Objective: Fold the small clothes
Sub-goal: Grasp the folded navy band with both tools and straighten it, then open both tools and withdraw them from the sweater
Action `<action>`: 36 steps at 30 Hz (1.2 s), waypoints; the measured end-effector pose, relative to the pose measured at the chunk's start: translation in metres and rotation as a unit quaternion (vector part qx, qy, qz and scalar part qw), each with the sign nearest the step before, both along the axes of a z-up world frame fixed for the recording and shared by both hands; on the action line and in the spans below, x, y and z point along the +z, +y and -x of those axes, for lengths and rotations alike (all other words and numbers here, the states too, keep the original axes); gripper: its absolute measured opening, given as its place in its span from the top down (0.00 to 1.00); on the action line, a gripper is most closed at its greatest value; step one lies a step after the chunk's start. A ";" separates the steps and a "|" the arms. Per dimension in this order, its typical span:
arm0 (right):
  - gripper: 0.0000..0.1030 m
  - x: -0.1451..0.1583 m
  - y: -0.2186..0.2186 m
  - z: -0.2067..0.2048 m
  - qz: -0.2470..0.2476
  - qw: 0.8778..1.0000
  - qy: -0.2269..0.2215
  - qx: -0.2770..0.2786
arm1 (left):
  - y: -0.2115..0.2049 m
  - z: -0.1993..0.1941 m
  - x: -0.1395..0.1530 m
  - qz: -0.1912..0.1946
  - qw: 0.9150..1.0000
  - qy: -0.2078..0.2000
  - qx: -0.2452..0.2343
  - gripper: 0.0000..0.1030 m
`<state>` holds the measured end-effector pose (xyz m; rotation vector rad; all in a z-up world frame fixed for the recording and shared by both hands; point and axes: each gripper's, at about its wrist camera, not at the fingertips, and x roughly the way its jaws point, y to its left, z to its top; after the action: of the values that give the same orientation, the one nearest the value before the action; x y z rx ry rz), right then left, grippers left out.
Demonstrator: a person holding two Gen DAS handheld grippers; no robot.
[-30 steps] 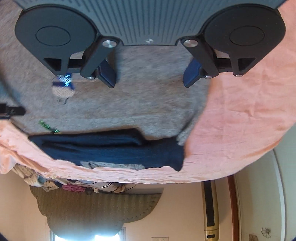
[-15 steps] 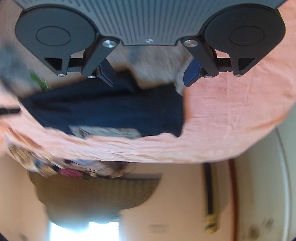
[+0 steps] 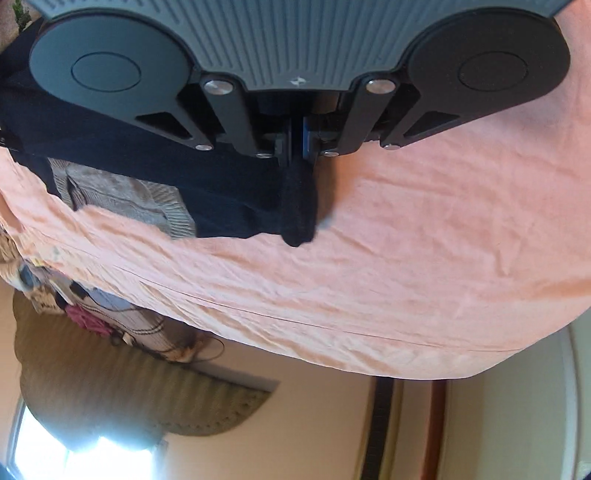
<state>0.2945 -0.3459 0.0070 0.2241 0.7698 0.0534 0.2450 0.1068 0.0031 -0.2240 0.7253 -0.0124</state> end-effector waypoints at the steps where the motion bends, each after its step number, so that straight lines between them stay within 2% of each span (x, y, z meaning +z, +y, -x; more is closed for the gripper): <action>1: 0.95 -0.004 -0.010 0.001 -0.025 1.000 -0.006 -0.006 | -0.003 0.005 -0.002 -0.018 1.000 -0.016 -0.006 0.96; 2: 0.95 -0.008 -0.016 0.005 -0.047 0.999 -0.018 -0.008 | -0.008 0.008 -0.003 -0.035 0.999 -0.028 -0.010 0.96; 3: 0.94 -0.008 -0.011 0.009 -0.033 0.999 -0.027 -0.003 | -0.011 0.009 -0.004 -0.046 0.998 -0.032 -0.008 0.95; 5: 0.92 -0.006 -0.001 0.013 0.005 0.999 -0.036 0.007 | -0.010 0.006 0.001 -0.040 0.999 -0.023 0.007 0.95; 7: 0.83 -0.001 -0.007 0.014 -0.012 0.999 -0.030 -0.011 | 0.003 0.009 0.004 -0.010 0.999 -0.018 0.039 0.94; 8: 0.68 0.004 -0.012 0.019 -0.027 0.999 -0.035 -0.028 | 0.007 0.014 0.007 -0.003 0.998 -0.022 0.054 0.94; 9: 0.61 0.011 -0.016 0.025 -0.036 0.997 -0.047 -0.042 | 0.009 0.021 0.012 -0.008 0.997 -0.037 0.070 0.93; 10: 0.60 0.017 -0.016 0.029 -0.045 0.996 -0.062 -0.039 | 0.008 0.030 0.019 -0.017 0.994 -0.065 0.084 0.94; 11: 0.55 0.022 -0.014 0.031 -0.053 0.995 -0.074 -0.029 | 0.003 0.038 0.027 -0.021 0.992 -0.098 0.078 0.94; 12: 0.45 0.028 -0.007 0.031 -0.060 0.995 -0.083 -0.019 | -0.006 0.042 0.033 -0.023 0.990 -0.124 0.062 0.93; 13: 0.41 0.031 0.001 0.029 -0.065 0.994 -0.084 -0.009 | -0.018 0.041 0.039 -0.027 0.990 -0.136 0.038 0.93; 15: 0.38 0.033 0.029 0.018 -0.050 0.995 -0.079 0.033 | -0.048 0.028 0.039 -0.053 0.991 -0.121 -0.011 0.91; 16: 0.36 0.031 0.044 0.012 -0.026 0.996 -0.072 0.049 | -0.065 0.015 0.033 -0.080 0.992 -0.096 -0.033 0.91; 18: 0.34 0.017 0.068 0.000 0.022 0.996 -0.041 0.072 | -0.079 -0.007 0.015 -0.121 0.991 -0.042 -0.042 0.91; 19: 0.34 0.007 0.074 -0.003 0.043 0.996 -0.027 0.073 | -0.075 -0.016 0.004 -0.132 0.991 -0.016 -0.030 0.91; 20: 0.27 -0.002 0.077 0.000 0.067 0.994 -0.037 0.074 | -0.066 -0.014 0.001 -0.127 0.991 -0.040 -0.022 0.89; 21: 0.17 -0.008 0.076 0.007 0.080 0.992 -0.060 0.079 | -0.054 -0.013 -0.004 -0.125 0.991 -0.046 -0.014 0.89; 23: 0.15 -0.008 0.067 0.009 0.054 0.994 -0.060 0.068 | -0.030 -0.010 -0.004 -0.090 0.995 -0.046 -0.002 0.89; 24: 0.14 -0.008 0.068 0.009 0.056 0.994 -0.060 0.068 | -0.026 -0.008 -0.004 -0.087 0.995 -0.047 0.000 0.89; 26: 0.09 -0.009 0.075 0.005 0.077 0.993 -0.054 0.070 | -0.031 -0.006 -0.003 -0.103 0.994 -0.047 -0.003 0.89; 27: 0.06 -0.010 0.075 0.004 0.082 0.993 -0.051 0.065 | -0.038 -0.005 -0.003 -0.127 0.991 -0.047 0.000 0.89; 29: 0.05 -0.005 0.077 0.010 0.096 0.993 -0.051 0.050 | -0.054 0.005 0.002 -0.181 0.982 -0.047 0.019 0.87; 30: 0.06 0.000 0.079 0.018 0.103 0.993 -0.049 0.042 | -0.059 0.016 0.008 -0.182 0.982 -0.052 0.018 0.86; 31: 0.06 0.007 0.081 0.030 0.103 0.993 -0.049 0.042 | -0.060 0.032 0.014 -0.155 0.986 -0.064 0.001 0.84; 32: 0.05 0.014 0.083 0.046 0.094 0.992 -0.055 0.057 | -0.061 0.050 0.020 -0.118 0.990 -0.076 -0.020 0.72; 33: 0.02 0.019 0.085 0.061 0.085 0.991 -0.065 0.076 | -0.064 0.066 0.023 -0.086 0.992 -0.084 -0.037 0.43; 35: 0.00 0.019 0.093 0.082 0.094 0.988 -0.072 0.100 | -0.074 0.092 0.020 -0.065 0.992 -0.092 -0.052 0.09; 36: 0.00 0.014 0.096 0.085 0.110 0.987 -0.062 0.103 | -0.080 0.099 0.015 -0.070 0.992 -0.091 -0.061 0.10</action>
<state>0.2092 -0.2495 0.0214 -0.0687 0.6666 0.1760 0.1461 0.0269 0.0182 -0.0423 0.5548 -0.0960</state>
